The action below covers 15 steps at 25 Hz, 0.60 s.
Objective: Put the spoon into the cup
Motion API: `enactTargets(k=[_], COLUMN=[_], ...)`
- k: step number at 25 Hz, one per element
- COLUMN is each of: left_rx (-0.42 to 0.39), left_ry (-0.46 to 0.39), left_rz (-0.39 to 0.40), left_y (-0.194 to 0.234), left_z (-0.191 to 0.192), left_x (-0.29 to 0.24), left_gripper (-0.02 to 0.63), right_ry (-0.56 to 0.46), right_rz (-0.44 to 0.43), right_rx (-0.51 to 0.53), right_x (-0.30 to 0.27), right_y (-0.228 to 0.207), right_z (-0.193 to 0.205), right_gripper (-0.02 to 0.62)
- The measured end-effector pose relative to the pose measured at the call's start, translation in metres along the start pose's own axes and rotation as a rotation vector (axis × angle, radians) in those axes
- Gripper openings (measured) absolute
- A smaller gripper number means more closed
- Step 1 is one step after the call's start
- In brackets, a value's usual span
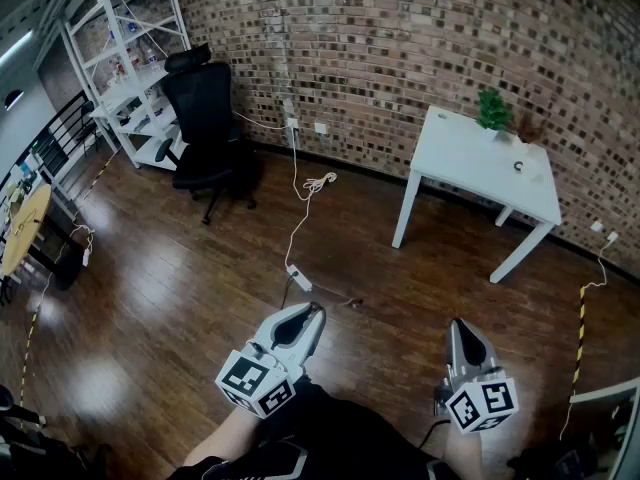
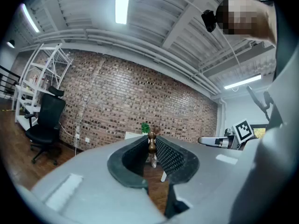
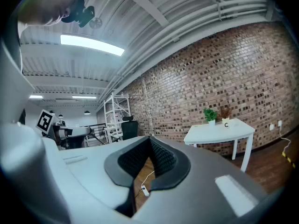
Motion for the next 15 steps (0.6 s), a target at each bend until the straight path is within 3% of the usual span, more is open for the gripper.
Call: enactTargets(k=[7, 11, 15], left_rx=[0.01, 0.02, 0.043], left_ry=[0.006, 0.011, -0.011], left_rz=[0.012, 0.084, 0.132], left_y=[0.029, 0.049, 0.066], left_z=[0.001, 0.001, -0.006], left_x=[-0.049, -0.094, -0.14], left_gripper=[0.043, 0.043, 0.043], right_ry=[0.004, -0.021, -0.011], right_rz=[0.023, 0.087, 0.109], right_rx=[0.018, -0.016, 0.022], right_x=[-0.033, -0.061, -0.087], right_y=[-0.027, -0.039, -0.046], right_z=[-0.013, -0.027, -0.044], right_gripper=[0.006, 0.006, 0.006])
Point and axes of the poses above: the fingertips, and each gripper's own axes: x backward along the fingers, y to its left, z out of its underside, the point moved 5 cm from there along x, backward along the fingers, and after that the axes turned 13 degrees about -x, right-handed, at the moved point
